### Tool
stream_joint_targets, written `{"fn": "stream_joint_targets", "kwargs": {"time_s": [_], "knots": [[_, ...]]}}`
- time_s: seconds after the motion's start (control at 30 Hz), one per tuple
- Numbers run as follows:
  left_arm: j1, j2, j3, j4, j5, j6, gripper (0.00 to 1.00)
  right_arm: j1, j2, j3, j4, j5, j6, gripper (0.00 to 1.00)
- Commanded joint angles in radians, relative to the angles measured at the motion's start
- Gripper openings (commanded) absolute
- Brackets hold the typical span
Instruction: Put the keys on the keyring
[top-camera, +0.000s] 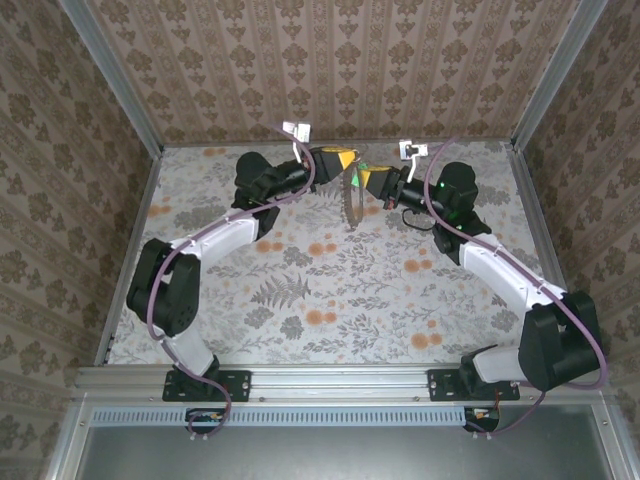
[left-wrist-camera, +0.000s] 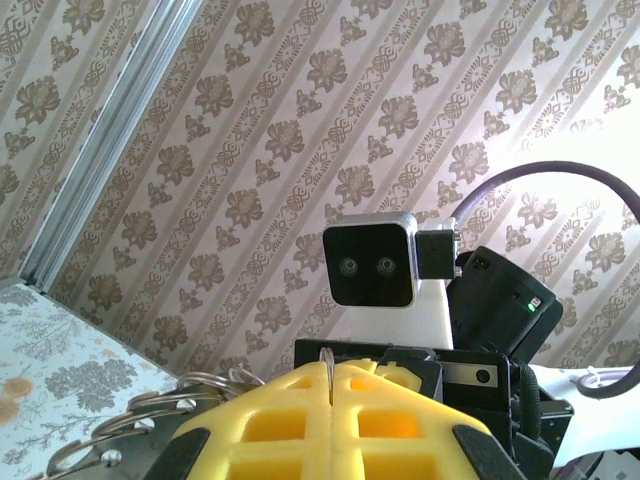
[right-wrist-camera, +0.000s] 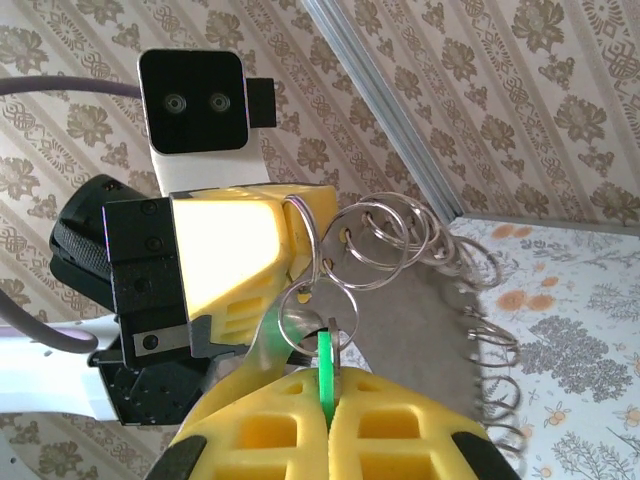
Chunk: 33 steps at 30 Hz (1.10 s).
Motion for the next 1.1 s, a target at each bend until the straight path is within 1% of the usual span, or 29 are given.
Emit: {"fn": "stream_joint_targets", "kwargs": {"time_s": [0.0, 0.3, 0.7, 0.9, 1.07], "knots": [[0.004, -0.002, -0.01, 0.133, -0.052, -0.051, 0.0, 0.0, 0.024, -0.001, 0.052, 0.014, 0.037, 0.0], [-0.007, 0.019, -0.027, 0.169, -0.092, -0.071, 0.0, 0.063, 0.098, 0.08, 0.038, -0.007, 0.029, 0.0], [-0.029, 0.039, -0.04, 0.195, -0.102, -0.076, 0.0, 0.107, 0.172, 0.177, 0.035, 0.033, 0.032, 0.0], [-0.027, 0.036, -0.047, 0.198, -0.104, -0.075, 0.0, 0.105, 0.155, 0.169, -0.007, 0.042, 0.004, 0.0], [-0.014, 0.035, -0.039, 0.178, -0.079, -0.062, 0.0, 0.094, 0.101, 0.152, -0.102, 0.037, -0.045, 0.0]]}}
